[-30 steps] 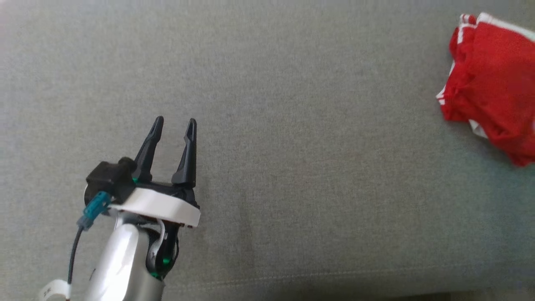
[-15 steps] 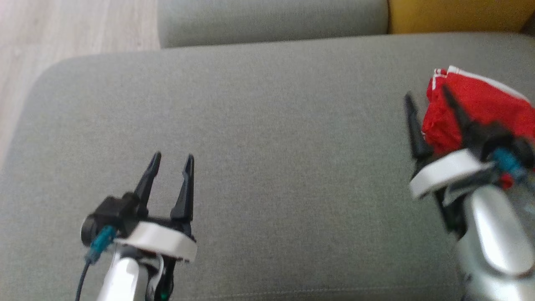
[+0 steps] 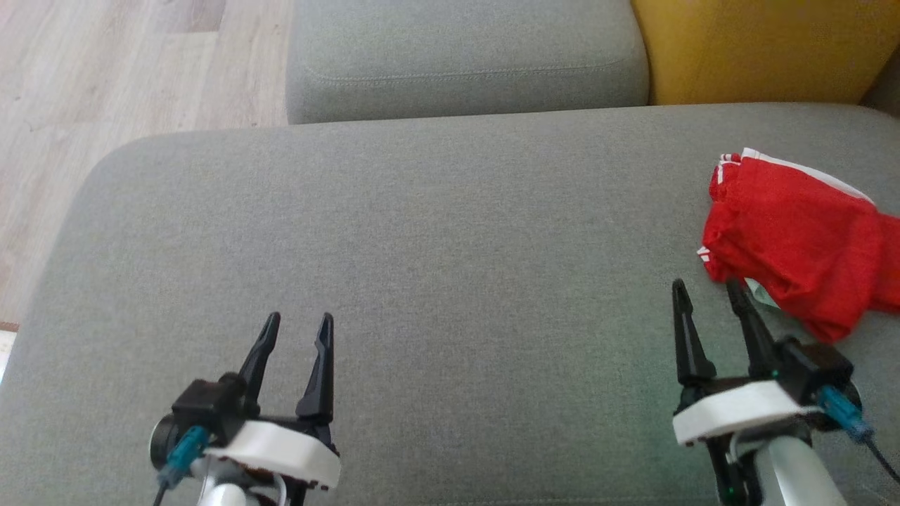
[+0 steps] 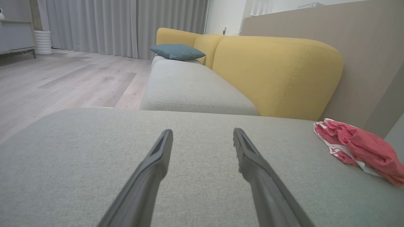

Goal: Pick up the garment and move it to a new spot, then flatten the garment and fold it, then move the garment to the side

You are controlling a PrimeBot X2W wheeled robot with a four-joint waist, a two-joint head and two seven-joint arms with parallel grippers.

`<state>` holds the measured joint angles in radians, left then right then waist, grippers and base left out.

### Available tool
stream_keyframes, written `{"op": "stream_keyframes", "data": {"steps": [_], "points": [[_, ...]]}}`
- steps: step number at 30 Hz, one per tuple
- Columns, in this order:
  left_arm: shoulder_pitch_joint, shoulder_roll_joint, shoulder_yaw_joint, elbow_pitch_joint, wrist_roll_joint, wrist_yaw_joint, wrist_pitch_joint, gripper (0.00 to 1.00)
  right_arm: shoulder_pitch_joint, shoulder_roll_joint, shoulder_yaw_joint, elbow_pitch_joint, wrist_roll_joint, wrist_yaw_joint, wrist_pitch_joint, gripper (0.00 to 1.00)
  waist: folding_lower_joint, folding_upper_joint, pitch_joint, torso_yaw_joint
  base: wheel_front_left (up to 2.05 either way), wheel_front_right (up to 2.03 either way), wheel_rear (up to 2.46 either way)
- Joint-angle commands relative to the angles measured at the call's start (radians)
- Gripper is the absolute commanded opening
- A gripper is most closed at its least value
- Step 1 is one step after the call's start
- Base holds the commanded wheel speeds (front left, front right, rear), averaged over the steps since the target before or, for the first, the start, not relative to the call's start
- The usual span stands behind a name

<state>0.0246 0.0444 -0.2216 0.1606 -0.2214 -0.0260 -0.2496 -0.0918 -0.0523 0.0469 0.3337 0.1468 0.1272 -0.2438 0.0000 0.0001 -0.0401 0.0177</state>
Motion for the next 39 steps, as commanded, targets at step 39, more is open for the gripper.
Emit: {"op": "stream_keyframes", "data": {"steps": [39], "points": [[0.009,0.006,0.093,-0.067,-0.102,0.008,-0.012,1.00,0.027,0.002,0.035,-0.110,0.100,0.003,-0.018,1.00,0.0000,-0.0001,0.005,-0.019,0.00,0.00,0.00]]}}
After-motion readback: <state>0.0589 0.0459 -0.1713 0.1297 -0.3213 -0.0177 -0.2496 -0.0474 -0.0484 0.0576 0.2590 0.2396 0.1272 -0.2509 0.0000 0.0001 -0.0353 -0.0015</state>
